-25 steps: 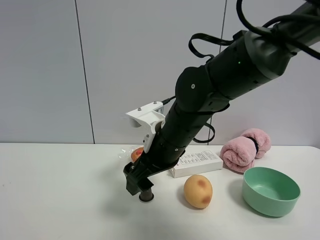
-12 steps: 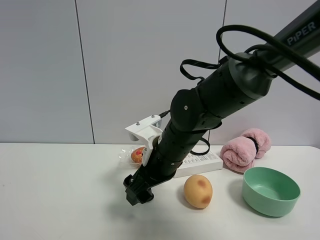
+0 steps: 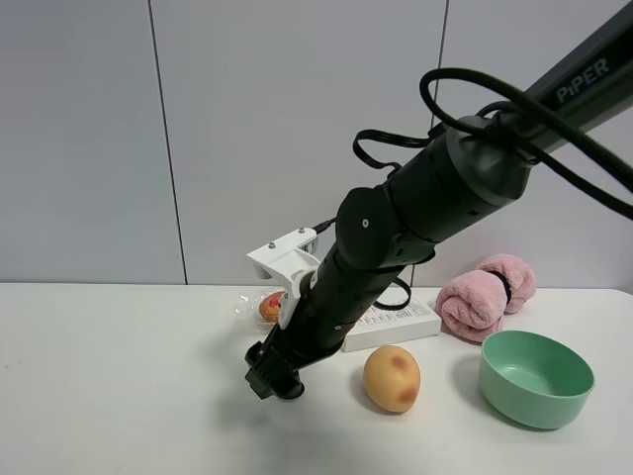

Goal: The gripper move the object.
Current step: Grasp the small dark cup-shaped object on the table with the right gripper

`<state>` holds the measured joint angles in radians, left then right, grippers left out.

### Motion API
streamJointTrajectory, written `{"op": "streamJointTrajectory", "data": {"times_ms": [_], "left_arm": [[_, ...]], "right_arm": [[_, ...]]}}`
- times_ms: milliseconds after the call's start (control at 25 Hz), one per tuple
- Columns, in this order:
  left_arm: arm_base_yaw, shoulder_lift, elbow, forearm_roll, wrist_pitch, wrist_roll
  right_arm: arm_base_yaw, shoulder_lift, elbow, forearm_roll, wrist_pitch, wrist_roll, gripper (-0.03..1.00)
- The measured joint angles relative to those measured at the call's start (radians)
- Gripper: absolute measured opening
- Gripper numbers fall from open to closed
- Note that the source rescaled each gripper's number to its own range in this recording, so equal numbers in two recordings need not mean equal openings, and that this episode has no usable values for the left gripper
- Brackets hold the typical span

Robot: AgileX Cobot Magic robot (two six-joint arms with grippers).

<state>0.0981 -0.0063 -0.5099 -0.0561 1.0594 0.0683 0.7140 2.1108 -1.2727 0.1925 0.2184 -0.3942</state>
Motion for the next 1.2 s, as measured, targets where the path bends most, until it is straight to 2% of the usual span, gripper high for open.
{"op": "streamJointTrajectory", "data": {"times_ms": [480,680,960,1080,1200], "left_arm": [[0.0,0.0,0.0,0.0,0.0,0.0],[0.0,0.0,0.0,0.0,0.0,0.0],[0.0,0.0,0.0,0.0,0.0,0.0],[0.0,0.0,0.0,0.0,0.0,0.0],[0.0,0.0,0.0,0.0,0.0,0.0]], "right_arm": [[-0.017,0.032,0.0,0.0,-0.004,0.0,0.74],[-0.017,0.037,0.0,0.0,-0.009,0.0,0.68],[-0.017,0.049,0.0,-0.001,-0.009,0.0,0.65],[-0.017,0.049,0.0,-0.001,-0.009,0.0,0.55],[-0.017,0.049,0.0,-0.001,-0.009,0.0,0.36]]}}
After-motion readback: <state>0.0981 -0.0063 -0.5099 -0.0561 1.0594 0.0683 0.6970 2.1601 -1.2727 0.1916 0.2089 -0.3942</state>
